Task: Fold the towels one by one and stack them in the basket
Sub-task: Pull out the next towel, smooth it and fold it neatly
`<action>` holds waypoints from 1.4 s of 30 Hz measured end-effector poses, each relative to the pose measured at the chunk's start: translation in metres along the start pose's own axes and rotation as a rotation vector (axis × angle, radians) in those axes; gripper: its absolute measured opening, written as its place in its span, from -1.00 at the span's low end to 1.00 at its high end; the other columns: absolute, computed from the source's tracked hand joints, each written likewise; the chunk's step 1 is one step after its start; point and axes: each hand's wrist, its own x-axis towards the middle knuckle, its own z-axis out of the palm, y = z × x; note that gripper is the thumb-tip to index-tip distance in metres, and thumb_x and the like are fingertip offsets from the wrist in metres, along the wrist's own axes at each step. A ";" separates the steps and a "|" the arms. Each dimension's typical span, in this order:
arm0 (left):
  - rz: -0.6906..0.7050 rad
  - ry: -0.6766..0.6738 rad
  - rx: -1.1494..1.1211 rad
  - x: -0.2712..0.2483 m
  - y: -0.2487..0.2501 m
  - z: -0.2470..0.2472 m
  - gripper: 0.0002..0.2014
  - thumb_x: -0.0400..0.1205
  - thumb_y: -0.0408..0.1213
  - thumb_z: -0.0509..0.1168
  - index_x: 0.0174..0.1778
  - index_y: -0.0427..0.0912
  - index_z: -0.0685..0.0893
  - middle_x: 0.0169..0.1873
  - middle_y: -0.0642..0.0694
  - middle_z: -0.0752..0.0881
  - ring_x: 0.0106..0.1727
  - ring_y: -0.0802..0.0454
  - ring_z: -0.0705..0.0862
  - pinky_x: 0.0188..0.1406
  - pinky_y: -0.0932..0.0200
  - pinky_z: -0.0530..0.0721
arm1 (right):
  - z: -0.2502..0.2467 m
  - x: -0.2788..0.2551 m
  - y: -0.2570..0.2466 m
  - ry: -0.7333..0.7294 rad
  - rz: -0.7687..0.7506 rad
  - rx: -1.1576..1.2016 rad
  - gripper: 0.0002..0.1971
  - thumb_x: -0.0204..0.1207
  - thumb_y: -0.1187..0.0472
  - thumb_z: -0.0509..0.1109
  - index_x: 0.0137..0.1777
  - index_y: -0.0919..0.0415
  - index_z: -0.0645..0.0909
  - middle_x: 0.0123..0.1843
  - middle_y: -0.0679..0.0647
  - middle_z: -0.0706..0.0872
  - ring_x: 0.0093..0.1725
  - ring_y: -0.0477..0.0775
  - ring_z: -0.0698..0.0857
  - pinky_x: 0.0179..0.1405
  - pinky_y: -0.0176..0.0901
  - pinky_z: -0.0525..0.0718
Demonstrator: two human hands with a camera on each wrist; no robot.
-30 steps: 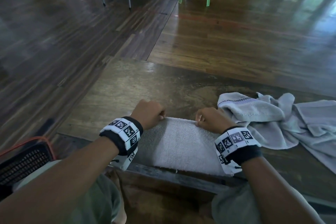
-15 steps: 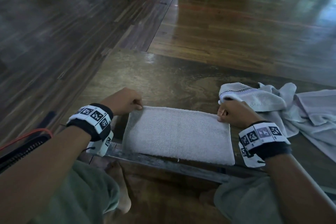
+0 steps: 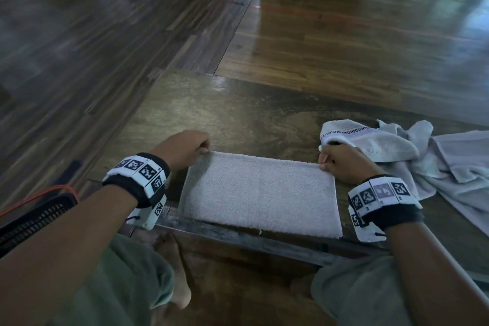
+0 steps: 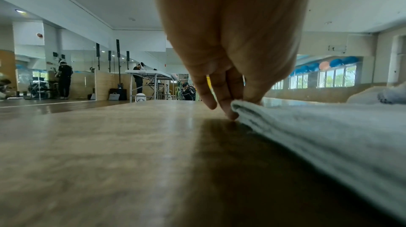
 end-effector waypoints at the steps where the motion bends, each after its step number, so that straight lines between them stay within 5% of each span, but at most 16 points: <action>1: 0.012 0.000 0.001 0.000 -0.001 -0.001 -0.90 0.65 -0.26 0.24 -0.17 0.01 0.55 -0.20 0.08 0.63 -0.16 0.12 0.58 -0.18 0.18 0.50 | 0.001 0.001 0.002 -0.008 0.010 0.013 -0.95 0.53 0.13 0.38 -0.07 -0.01 0.66 0.13 -0.09 0.64 0.19 0.01 0.59 0.27 0.00 0.51; 5: 0.019 -0.003 -0.029 -0.005 -0.009 -0.007 -0.95 0.59 -0.26 0.34 -0.10 -0.02 0.70 -0.16 0.08 0.68 -0.09 0.11 0.64 -0.03 0.15 0.61 | 0.003 0.002 0.011 -0.050 0.018 0.096 -0.95 0.48 0.20 0.45 -0.12 0.01 0.70 0.04 -0.13 0.58 0.10 -0.04 0.60 0.17 -0.04 0.59; 8: -0.008 0.048 0.060 -0.008 -0.005 -0.009 -0.91 0.60 -0.18 0.33 -0.05 -0.02 0.71 -0.10 0.07 0.71 -0.12 0.15 0.59 -0.04 0.20 0.49 | 0.000 -0.003 0.011 -0.007 0.034 0.121 -0.86 0.45 0.21 0.48 -0.19 -0.06 0.60 0.00 -0.14 0.59 0.01 -0.07 0.61 0.08 0.00 0.63; 11: -0.010 0.139 0.179 -0.015 0.012 -0.011 -0.83 0.65 -0.13 0.21 0.08 -0.01 0.65 0.03 0.10 0.66 0.01 0.13 0.57 0.22 0.06 0.36 | 0.000 -0.012 -0.010 0.115 0.001 -0.016 -0.86 0.49 0.22 0.39 -0.06 -0.03 0.53 0.06 -0.02 0.63 0.06 0.05 0.62 -0.01 -0.08 0.58; 13: 0.050 0.187 0.193 -0.025 0.034 -0.007 -0.77 0.69 -0.15 0.11 0.17 -0.04 0.62 0.09 0.07 0.63 0.12 0.08 0.58 0.31 0.01 0.31 | 0.004 -0.024 -0.033 0.195 -0.086 -0.142 -0.79 0.56 0.14 0.28 0.18 0.07 0.53 0.23 0.04 0.60 0.24 0.10 0.55 0.19 -0.04 0.47; 16: 0.069 0.148 0.188 -0.048 0.079 0.018 -0.65 0.73 -0.11 -0.03 0.35 -0.09 0.48 0.28 -0.05 0.56 0.29 -0.04 0.55 0.39 -0.06 0.34 | 0.021 -0.047 -0.070 0.107 -0.178 -0.151 -0.53 0.64 -0.05 0.13 0.50 0.08 0.31 0.56 0.08 0.34 0.54 0.11 0.28 0.49 0.07 0.24; 19: -0.084 -0.003 0.171 -0.059 0.107 0.049 -0.45 0.73 0.07 -0.20 0.60 -0.13 0.11 0.62 -0.23 0.14 0.62 -0.20 0.12 0.56 -0.22 0.10 | 0.049 -0.056 -0.094 0.031 -0.173 -0.154 -0.41 0.67 -0.12 -0.06 0.64 0.09 0.01 0.70 0.13 -0.08 0.67 0.10 -0.10 0.61 0.15 -0.04; 22: -0.180 -0.031 0.140 -0.056 0.111 0.073 -0.33 0.69 0.18 -0.30 0.65 -0.11 -0.18 0.65 -0.22 -0.20 0.65 -0.17 -0.25 0.57 -0.22 -0.26 | 0.074 -0.057 -0.104 0.042 -0.077 -0.079 -0.38 0.67 -0.14 -0.14 0.65 0.11 -0.11 0.70 0.16 -0.21 0.67 0.13 -0.21 0.61 0.25 -0.13; 27: -0.145 0.093 0.194 -0.053 0.097 0.086 -0.26 0.58 0.30 -0.41 0.65 0.01 -0.18 0.66 -0.10 -0.20 0.65 -0.07 -0.27 0.53 -0.19 -0.37 | 0.087 -0.055 -0.098 0.132 -0.018 -0.096 -0.32 0.59 -0.23 -0.28 0.65 0.08 -0.11 0.70 0.12 -0.15 0.67 0.11 -0.17 0.60 0.31 -0.14; 36: -0.081 0.047 0.253 -0.031 0.062 0.063 -0.37 0.63 0.30 -0.29 0.63 0.21 -0.19 0.67 -0.02 -0.18 0.66 -0.06 -0.21 0.58 -0.29 -0.22 | 0.068 -0.046 -0.057 0.057 0.038 -0.067 -0.37 0.65 -0.20 -0.17 0.66 0.01 -0.18 0.70 0.11 -0.23 0.66 0.05 -0.26 0.61 0.15 -0.24; 42: -0.246 0.021 0.504 -0.018 0.030 0.031 -0.36 0.68 0.19 -0.28 0.64 -0.05 -0.04 0.65 -0.25 -0.02 0.66 -0.18 -0.08 0.49 -0.44 -0.19 | 0.062 -0.053 -0.036 0.137 0.051 -0.075 -0.48 0.70 -0.06 -0.10 0.63 0.06 0.12 0.68 0.01 0.13 0.66 -0.03 0.03 0.62 0.11 -0.07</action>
